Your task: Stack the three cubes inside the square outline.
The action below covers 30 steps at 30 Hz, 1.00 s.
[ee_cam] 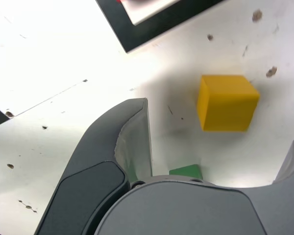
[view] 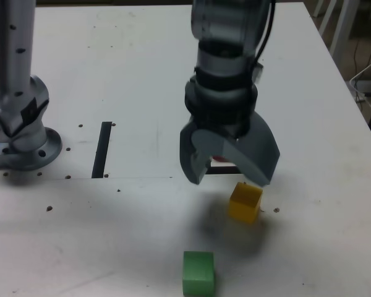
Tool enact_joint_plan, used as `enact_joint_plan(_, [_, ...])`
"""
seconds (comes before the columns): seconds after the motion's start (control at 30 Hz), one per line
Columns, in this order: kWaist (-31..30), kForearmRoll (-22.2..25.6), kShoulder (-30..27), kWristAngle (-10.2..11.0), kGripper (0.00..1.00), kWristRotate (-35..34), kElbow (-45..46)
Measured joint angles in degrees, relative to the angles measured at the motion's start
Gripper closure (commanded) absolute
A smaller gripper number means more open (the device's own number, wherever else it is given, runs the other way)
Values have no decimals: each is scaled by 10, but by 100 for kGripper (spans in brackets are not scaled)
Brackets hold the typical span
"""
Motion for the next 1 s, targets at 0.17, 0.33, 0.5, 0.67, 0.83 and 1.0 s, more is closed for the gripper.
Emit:
enact_joint_plan(0.17, [-12,-1,15,4,1,10,-13])
enact_joint_plan(0.33, [-13,-6,32,2,1,16,-16])
enact_joint_plan(0.5, [-13,-13,49,-5,2,24,-19])
enact_joint_plan(0.67, [-13,-19,62,-11,4,32,-27])
enact_joint_plan(0.83, [-13,-21,75,-18,11,42,-31])
enact_joint_plan(1.0, [-11,-22,86,-25,27,49,-36])
